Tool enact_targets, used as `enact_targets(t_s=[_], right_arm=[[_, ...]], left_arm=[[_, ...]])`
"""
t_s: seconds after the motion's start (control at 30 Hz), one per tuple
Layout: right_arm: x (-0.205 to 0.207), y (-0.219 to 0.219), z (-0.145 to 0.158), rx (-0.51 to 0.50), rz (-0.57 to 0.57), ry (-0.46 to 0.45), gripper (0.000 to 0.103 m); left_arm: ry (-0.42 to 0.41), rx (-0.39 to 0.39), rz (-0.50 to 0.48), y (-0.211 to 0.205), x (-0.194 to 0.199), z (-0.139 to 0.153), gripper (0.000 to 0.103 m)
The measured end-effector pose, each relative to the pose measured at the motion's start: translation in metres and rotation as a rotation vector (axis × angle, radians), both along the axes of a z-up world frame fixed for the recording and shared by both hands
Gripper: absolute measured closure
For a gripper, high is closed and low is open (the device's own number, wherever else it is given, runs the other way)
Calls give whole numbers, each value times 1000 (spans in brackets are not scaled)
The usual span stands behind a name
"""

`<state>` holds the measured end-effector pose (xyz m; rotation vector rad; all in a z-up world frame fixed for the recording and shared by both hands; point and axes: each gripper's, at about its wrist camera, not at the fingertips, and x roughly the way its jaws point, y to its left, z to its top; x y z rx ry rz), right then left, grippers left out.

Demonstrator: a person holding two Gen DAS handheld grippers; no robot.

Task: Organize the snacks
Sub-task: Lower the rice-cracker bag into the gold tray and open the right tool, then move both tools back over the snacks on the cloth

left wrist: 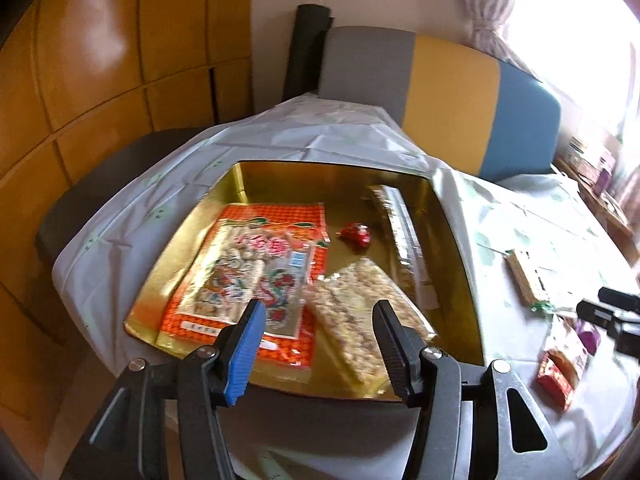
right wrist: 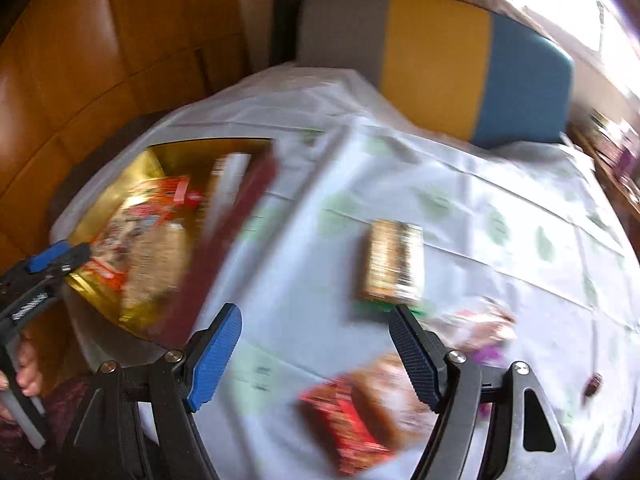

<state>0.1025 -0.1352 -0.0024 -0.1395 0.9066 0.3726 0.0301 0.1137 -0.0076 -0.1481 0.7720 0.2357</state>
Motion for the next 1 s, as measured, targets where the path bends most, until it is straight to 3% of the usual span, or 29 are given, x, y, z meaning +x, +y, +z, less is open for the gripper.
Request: enact_targets(t_s=[0.43, 0.6, 0.67, 0.8, 1.0], right_arm=[[15, -147, 13, -28, -324, -60, 25], [20, -213, 6, 146, -603, -23, 25], [20, -227, 5, 193, -663, -11, 25], [22, -237, 1, 266, -675, 33, 25], [25, -221, -5, 247, -603, 71, 25]], left_arm=[[27, 38, -152, -54, 8, 3, 42], [57, 50, -247, -86, 13, 1, 42], [69, 50, -286, -98, 14, -2, 42], [132, 18, -388, -124, 17, -14, 42], [191, 6, -479, -155, 13, -29, 43]])
